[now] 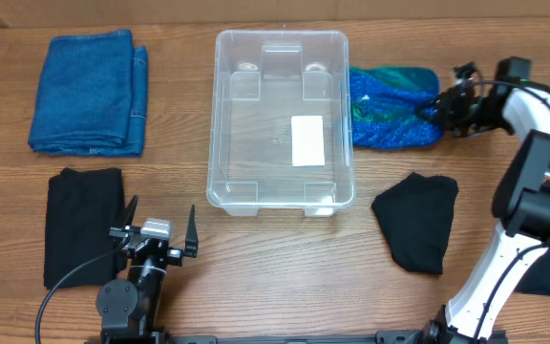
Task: Pack container
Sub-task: 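Lift the blue fabric with the right gripper and lower it into the bin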
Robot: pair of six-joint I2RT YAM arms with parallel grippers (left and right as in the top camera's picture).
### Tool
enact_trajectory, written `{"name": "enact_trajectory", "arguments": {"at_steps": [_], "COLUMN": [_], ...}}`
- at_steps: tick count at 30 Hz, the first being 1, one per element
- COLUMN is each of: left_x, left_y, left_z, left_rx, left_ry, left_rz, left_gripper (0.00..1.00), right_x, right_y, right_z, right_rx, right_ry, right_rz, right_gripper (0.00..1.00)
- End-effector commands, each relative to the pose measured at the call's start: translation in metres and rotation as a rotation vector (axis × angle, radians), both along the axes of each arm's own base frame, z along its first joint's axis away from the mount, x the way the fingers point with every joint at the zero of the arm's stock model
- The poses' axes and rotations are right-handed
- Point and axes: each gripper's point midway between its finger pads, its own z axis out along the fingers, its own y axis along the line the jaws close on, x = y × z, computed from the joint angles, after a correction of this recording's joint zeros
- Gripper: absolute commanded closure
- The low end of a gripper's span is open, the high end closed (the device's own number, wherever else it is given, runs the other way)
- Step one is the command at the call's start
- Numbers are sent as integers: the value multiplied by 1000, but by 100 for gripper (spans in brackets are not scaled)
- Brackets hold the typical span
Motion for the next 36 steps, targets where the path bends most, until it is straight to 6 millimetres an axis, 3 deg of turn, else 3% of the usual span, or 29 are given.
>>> {"name": "enact_trajectory", "arguments": {"at_steps": [1,2,5,8,12,14,16,19,21,26,31,36], "left_x": [0,0,0,0,0,0,0,0,0,0,0,0], "left_y": [2,2,2,2,2,2,2,2,2,2,2,2], "left_z": [0,0,0,0,0,0,0,0,0,0,0,0], "left_rx": [14,15,15,14,14,14,14,14,14,14,14,14], "left_ry": [-5,-5,-5,-5,-5,-5,-5,-5,-5,-5,-5,-5], "left_rz": [11,11,11,11,11,11,11,11,11,11,11,11], "left_gripper": [0,0,0,0,0,0,0,0,0,0,0,0], "right_x": [9,3,-4,-15,-41,-64,-76,-78,-83,-78,-59,-36], "right_y": [-10,-16,-18,-7,27,59,87,132,184,263,297,304], "right_z": [113,150,183,222,286,327,345,349,346,318,287,262], "right_rx": [429,536,546,513,456,427,367,243,225,156,48,38], "right_ry": [-249,-325,-365,-425,-539,-598,-621,-587,-594,-571,-578,-536], "right_rz": [34,56,64,99,191,266,303,302,394,483,468,426], "right_gripper": [96,96,96,96,96,96,96,96,96,96,96,96]}}
